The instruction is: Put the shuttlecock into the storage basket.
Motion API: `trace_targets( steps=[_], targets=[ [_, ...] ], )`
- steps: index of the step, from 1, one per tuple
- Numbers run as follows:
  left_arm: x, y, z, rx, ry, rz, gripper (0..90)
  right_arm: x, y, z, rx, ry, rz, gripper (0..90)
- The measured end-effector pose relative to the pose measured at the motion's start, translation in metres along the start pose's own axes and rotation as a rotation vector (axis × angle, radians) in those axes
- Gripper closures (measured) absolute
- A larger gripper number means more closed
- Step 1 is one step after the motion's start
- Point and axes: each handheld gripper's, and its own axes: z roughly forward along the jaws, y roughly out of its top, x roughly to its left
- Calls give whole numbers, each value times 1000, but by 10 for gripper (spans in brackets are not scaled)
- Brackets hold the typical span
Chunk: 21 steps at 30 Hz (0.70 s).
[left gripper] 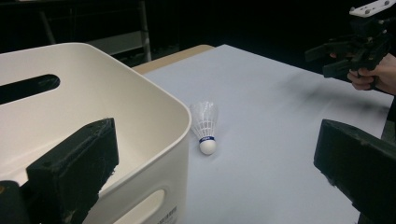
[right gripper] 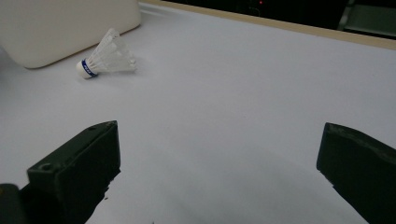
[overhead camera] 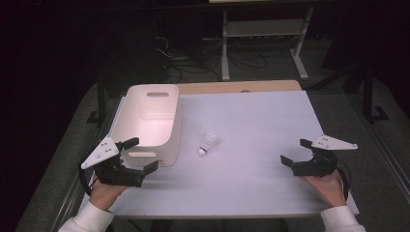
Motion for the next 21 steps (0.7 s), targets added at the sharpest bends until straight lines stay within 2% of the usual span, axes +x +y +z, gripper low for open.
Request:
trace_targets(
  steps=[3, 6, 10, 13, 15, 18, 21],
  targets=[
    [3, 3, 2, 7, -12, 2, 0, 0, 0, 0, -3, 1, 0, 0],
    [4, 8, 6, 4, -21, -20, 0, 0, -1, -1, -2, 3, 2, 0],
    [6, 12, 13, 37, -27, -4, 0, 0, -1, -1, -2, 2, 1, 0],
    [7, 16, 18, 65, -31, -1, 0, 1, -1, 0, 1, 5, 2, 0],
    [6, 20, 22, 81, -33, -13, 0, 1, -1, 0, 2, 5, 4, 0],
    [6, 25, 26, 107, -39, -2, 0, 0, -1, 0, 0, 5, 2, 0],
    [5, 29, 28, 115, -44, 1, 0, 1, -2, -1, -2, 7, 8, 0]
  ],
)
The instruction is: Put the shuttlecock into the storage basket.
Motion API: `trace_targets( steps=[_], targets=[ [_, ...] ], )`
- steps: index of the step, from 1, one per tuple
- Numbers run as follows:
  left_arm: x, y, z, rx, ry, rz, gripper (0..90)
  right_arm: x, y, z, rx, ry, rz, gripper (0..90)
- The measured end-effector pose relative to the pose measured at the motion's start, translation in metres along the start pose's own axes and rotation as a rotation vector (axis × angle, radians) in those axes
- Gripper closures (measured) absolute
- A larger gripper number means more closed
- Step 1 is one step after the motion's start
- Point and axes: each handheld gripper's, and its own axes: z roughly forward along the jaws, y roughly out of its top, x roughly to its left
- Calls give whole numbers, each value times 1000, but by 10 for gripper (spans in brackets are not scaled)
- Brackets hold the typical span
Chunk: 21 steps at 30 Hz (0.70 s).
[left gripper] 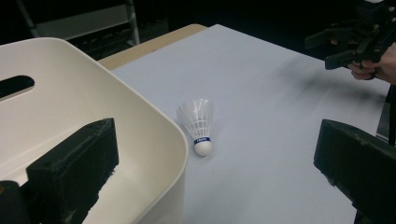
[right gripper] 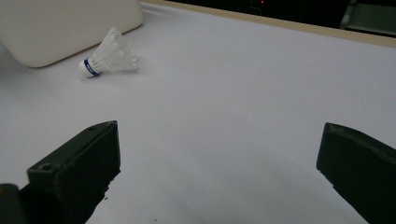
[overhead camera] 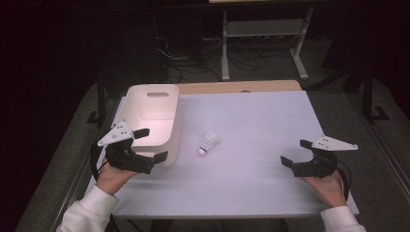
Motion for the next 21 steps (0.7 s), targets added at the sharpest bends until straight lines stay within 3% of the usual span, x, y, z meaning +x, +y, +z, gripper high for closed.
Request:
trace_targets(
  steps=[11, 17, 21],
  targets=[
    [-1, 19, 13, 54, -32, 42, 0, -1, 1, 0, -6, -6, -5, 0],
    [-3, 31, 29, 142, -61, 62, 0, -3, 0, 0, -6, -14, -2, 0],
    [-6, 37, 38, 175, -75, 77, 0, -3, 0, 1, 0, -11, -2, 0]
  ],
)
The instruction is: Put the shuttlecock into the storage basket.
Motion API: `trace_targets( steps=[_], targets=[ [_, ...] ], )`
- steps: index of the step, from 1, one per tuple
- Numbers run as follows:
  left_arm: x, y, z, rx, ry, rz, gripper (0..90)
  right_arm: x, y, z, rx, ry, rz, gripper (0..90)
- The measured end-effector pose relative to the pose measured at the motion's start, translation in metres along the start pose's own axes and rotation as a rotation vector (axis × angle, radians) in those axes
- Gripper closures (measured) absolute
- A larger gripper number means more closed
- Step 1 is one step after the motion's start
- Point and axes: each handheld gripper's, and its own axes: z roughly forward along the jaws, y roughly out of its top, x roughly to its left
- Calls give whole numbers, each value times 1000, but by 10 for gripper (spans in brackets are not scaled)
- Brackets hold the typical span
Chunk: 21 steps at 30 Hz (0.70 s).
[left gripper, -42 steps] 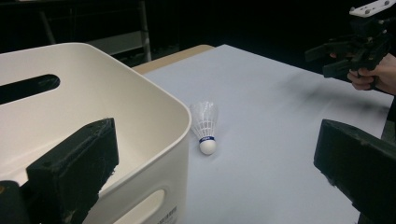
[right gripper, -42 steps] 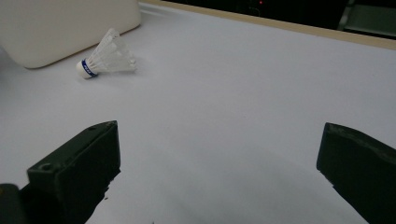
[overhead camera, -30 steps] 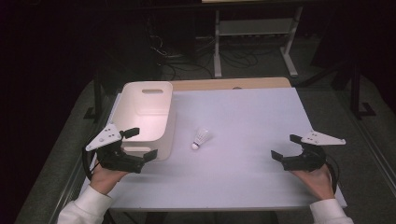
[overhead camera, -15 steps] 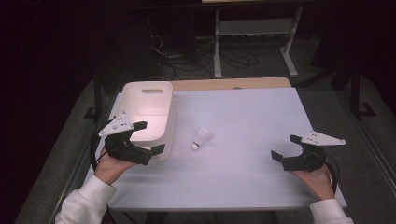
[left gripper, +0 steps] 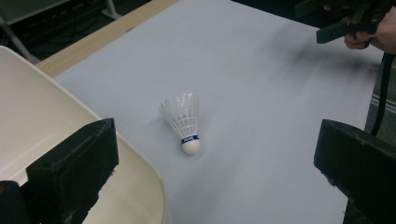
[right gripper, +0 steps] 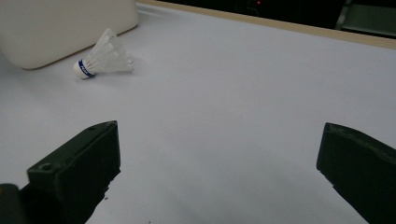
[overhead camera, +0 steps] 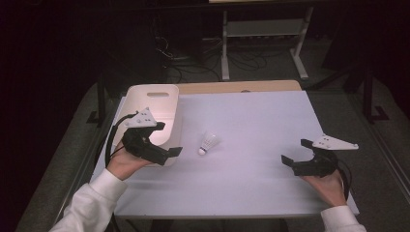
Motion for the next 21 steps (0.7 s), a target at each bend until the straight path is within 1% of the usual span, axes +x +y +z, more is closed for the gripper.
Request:
trace_targets(
  steps=[1, 2, 3, 6, 7, 8, 9, 10, 11, 12, 14, 15, 16, 17, 18, 20, 21],
  targets=[
    [0, 2, 2, 11, -3, 6, 0, 0, 0, 0, 2, 1, 1, 0],
    [0, 2, 2, 11, -3, 6, 0, 0, 0, 0, 2, 1, 0, 0],
    [0, 5, 6, 24, -8, 3, 0, 0, 0, 0, 0, 1, -2, 0],
    [0, 7, 9, 39, -14, 6, 0, 0, 0, 0, -2, 0, 1, 0],
    [0, 9, 11, 46, -17, 2, 0, 0, 0, -1, -2, 0, 1, 0],
    [1, 11, 12, 62, -20, 8, 0, 0, 0, -1, -1, 0, 2, 0],
    [1, 13, 15, 66, -21, 4, 0, 0, 0, -1, -1, 0, 3, 0],
    [2, 17, 18, 88, -29, 17, 0, 0, 0, -1, -1, 0, 3, 0],
    [1, 18, 20, 91, -33, 12, 0, 0, 0, -1, -1, -1, 3, 0],
    [1, 20, 21, 101, -36, 21, 0, 0, 0, -1, -2, 0, 2, 0],
    [0, 21, 23, 104, -37, 16, 0, 0, 0, -1, -1, 1, 3, 0],
    [0, 24, 27, 115, -37, 24, 0, 0, 0, -1, 0, 1, 3, 0],
    [0, 24, 27, 115, -37, 24, 0, 0, 0, -1, 1, 2, 4, 0],
    [0, 26, 27, 132, -40, 36, 0, 0, 0, -1, 1, 2, 5, 0],
    [0, 27, 29, 134, -42, 34, 0, 0, 0, -1, 1, 2, 5, 0],
    [1, 29, 32, 146, -45, 45, 0, 0, 0, -1, -2, 1, 4, 0],
    [3, 30, 36, 166, -52, 44, 0, 0, 0, -2, -1, 3, 6, 0]
  ],
)
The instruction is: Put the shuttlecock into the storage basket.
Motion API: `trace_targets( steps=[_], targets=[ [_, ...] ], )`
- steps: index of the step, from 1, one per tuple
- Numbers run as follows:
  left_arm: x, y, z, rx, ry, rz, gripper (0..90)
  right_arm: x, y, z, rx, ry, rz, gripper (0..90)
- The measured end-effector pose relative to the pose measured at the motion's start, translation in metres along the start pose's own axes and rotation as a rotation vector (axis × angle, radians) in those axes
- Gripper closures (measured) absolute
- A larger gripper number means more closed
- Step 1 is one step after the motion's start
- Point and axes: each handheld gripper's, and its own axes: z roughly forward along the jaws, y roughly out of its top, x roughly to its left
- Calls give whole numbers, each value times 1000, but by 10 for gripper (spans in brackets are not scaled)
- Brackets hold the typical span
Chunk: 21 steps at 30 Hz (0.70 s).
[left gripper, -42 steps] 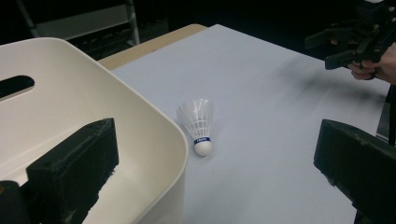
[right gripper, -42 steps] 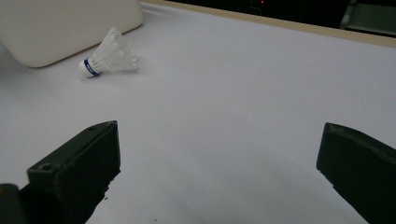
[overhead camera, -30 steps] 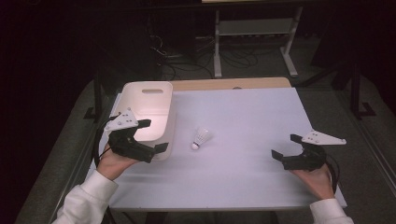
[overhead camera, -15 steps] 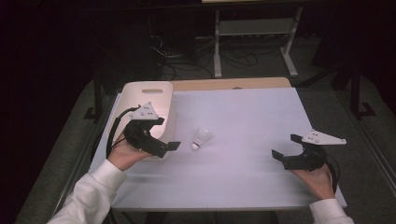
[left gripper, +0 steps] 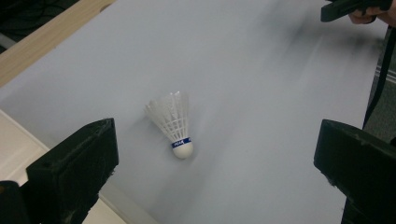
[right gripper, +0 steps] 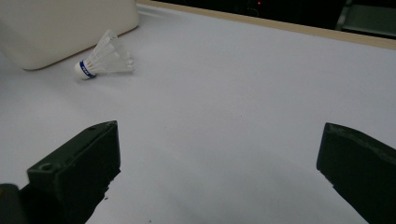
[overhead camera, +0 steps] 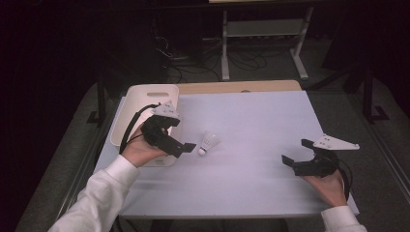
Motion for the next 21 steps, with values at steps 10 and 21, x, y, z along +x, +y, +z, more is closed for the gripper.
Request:
trace_targets(
  steps=[10, 21],
  targets=[
    [9, 11, 19, 87, -22, -14, 0, 0, -1, 0, -2, 2, -4, 0],
    [11, 33, 44, 199, 6, -35, 0, 0, -1, 0, -4, 8, 2, 0]
  ],
)
